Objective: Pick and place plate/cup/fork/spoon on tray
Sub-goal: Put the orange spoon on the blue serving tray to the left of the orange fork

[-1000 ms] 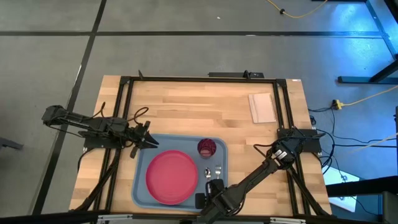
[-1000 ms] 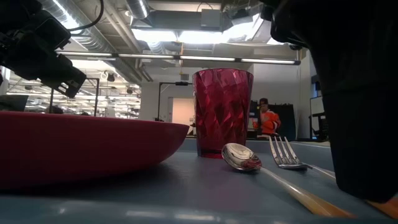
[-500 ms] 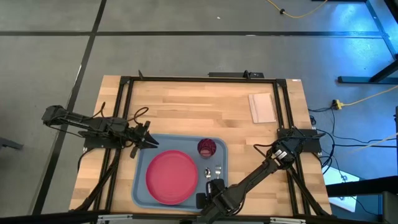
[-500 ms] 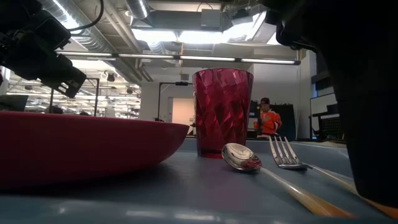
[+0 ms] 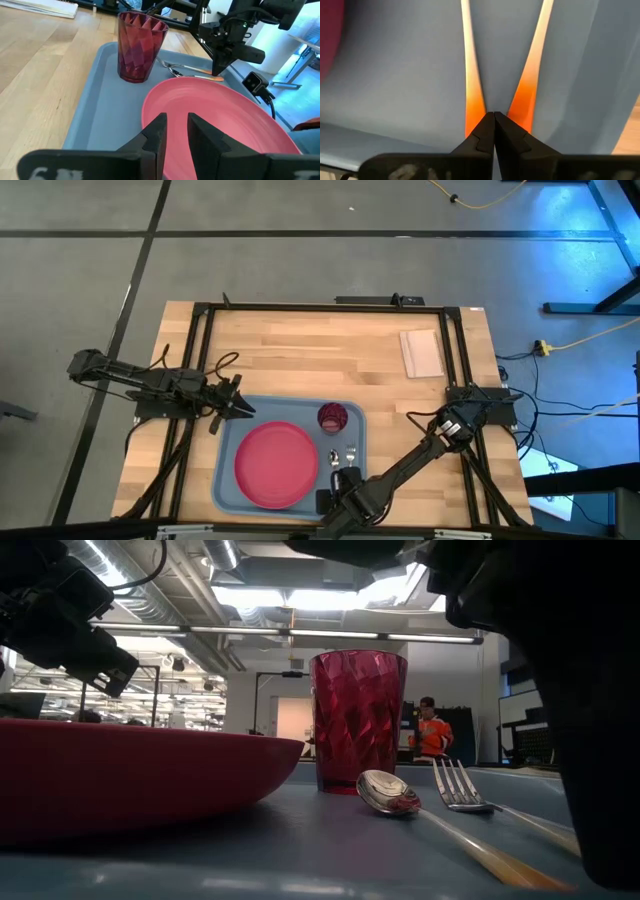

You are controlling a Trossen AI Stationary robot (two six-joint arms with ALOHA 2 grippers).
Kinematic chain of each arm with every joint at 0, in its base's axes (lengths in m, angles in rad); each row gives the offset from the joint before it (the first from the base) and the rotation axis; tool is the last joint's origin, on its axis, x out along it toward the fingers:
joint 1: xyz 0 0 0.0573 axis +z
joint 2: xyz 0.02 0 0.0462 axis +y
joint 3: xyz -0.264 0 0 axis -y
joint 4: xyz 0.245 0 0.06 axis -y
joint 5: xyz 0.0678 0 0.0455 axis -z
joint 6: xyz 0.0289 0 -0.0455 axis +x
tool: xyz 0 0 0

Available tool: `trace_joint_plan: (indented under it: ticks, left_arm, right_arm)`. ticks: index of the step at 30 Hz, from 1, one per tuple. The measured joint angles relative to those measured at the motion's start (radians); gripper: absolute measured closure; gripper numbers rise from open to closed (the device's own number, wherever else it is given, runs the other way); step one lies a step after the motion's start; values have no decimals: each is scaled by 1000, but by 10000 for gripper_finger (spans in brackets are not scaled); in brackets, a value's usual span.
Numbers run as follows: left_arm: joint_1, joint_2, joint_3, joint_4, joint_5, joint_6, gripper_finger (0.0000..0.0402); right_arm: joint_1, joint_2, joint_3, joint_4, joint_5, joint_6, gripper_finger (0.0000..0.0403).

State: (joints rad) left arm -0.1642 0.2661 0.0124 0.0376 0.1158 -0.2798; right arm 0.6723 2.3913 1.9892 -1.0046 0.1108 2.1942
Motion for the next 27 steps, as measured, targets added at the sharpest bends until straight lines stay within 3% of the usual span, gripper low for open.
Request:
trace_joint_plan:
  ticks: [27]
  left_arm:
    - [0, 0, 0, 0, 0, 0, 333]
  right_arm:
    - [-24, 0, 0, 48, 26, -53, 389]
